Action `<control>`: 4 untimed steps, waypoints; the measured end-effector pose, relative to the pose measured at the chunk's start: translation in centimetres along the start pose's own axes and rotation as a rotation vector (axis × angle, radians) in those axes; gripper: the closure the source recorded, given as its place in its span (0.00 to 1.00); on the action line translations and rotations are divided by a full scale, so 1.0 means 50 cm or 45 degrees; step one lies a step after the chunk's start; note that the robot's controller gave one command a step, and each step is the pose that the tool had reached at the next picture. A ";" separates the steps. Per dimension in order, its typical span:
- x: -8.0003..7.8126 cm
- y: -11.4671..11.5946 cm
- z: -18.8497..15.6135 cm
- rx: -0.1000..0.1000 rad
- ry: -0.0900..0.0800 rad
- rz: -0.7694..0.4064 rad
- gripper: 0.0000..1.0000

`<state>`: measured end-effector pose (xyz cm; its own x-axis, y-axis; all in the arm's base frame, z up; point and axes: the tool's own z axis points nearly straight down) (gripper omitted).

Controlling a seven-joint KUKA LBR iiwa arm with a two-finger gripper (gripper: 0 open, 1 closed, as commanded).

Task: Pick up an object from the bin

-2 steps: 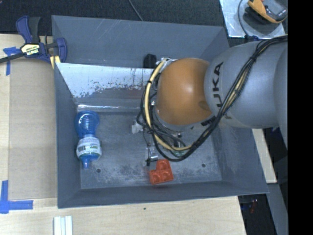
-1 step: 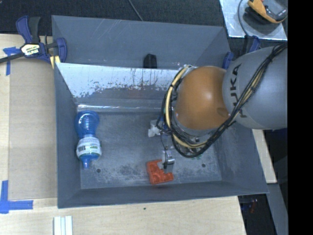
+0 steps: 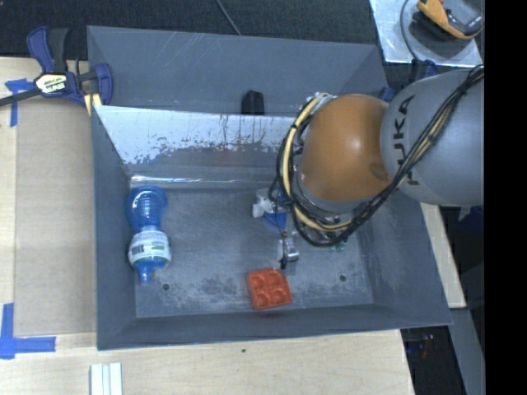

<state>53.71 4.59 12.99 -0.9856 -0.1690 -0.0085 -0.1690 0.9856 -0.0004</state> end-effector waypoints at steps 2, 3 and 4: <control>0.008 -0.095 0.070 0.000 -0.001 0.023 0.00; 0.005 -0.109 0.109 -0.002 0.004 0.013 0.00; -0.040 -0.069 0.071 -0.003 -0.003 0.087 0.00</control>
Offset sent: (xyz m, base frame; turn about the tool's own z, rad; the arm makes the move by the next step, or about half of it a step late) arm 0.0127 -0.0062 -0.0329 0.0343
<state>56.30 1.55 9.48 -0.9948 -0.1010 -0.0108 -0.1011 0.9949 0.0022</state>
